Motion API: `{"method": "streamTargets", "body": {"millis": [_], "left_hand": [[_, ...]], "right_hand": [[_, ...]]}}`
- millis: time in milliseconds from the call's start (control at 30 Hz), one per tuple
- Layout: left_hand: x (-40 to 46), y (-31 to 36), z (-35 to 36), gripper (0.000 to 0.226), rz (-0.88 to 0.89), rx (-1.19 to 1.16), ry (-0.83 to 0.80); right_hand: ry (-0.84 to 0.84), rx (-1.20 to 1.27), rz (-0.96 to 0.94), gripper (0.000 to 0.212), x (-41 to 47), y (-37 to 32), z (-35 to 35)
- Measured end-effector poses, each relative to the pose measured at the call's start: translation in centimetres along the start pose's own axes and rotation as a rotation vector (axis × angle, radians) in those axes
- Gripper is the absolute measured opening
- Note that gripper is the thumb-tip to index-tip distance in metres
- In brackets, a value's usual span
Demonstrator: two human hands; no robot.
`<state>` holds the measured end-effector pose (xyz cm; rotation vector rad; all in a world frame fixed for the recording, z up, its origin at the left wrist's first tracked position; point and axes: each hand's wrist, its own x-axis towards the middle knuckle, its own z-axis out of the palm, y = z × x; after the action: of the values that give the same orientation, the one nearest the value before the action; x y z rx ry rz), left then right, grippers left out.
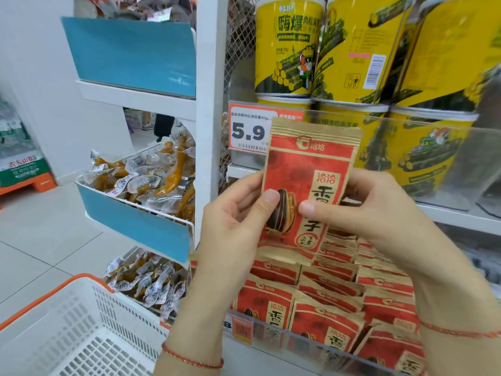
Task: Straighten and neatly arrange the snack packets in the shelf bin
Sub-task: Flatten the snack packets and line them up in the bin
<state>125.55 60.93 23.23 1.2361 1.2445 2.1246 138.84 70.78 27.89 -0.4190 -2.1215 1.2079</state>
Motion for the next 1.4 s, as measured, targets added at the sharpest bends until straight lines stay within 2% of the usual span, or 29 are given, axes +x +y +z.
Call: {"method": "streamTargets", "body": {"millis": [67,133,333,433,533,667,933,1167,1300,1400], "left_hand": [[0.3,0.1,0.1,0.026,0.06,0.005,0.045],[0.6,0.2,0.1,0.021,0.111,-0.005,0.067],[0.8,0.8,-0.2,0.034,0.193,0.164,0.072],[0.8,0.2,-1.3,0.031,0.116,0.259,0.102],[0.7,-1.1,-2.7,0.02,-0.031,0.258,0.187],[0.7,-1.9,-3.3,0.024,-0.126,0.244,0.242],[0.8,-2.2,-3.7,0.023,-0.189,0.258,0.185],[0.9,-2.3,-3.6,0.023,-0.206,0.257,0.153],[0.8,-2.2,-3.7,0.022,-0.22,0.256,0.141],[0.8,-2.1,-3.9,0.023,-0.231,0.245,0.142]], "right_hand": [[-0.024,-0.094,-0.027,0.025,0.7,-0.8,-0.5],[0.02,-0.195,-0.09,0.025,1.1,-1.1,-0.5],[0.195,-0.396,-0.353,0.019,1.1,-0.5,-0.3],[0.279,-0.41,-0.399,0.019,0.5,0.5,-0.7],[0.323,-0.553,-0.465,0.024,-0.4,2.6,-0.8],[0.249,-0.76,-0.524,0.025,-0.4,6.1,-0.7],[0.149,-0.867,-0.3,0.025,1.3,9.6,-0.3],[0.0,-1.126,0.055,0.03,3.6,10.1,1.3],[0.03,-0.956,0.288,0.037,4.4,11.6,1.2],[0.011,-0.972,0.261,0.044,3.9,11.3,1.0]]}}
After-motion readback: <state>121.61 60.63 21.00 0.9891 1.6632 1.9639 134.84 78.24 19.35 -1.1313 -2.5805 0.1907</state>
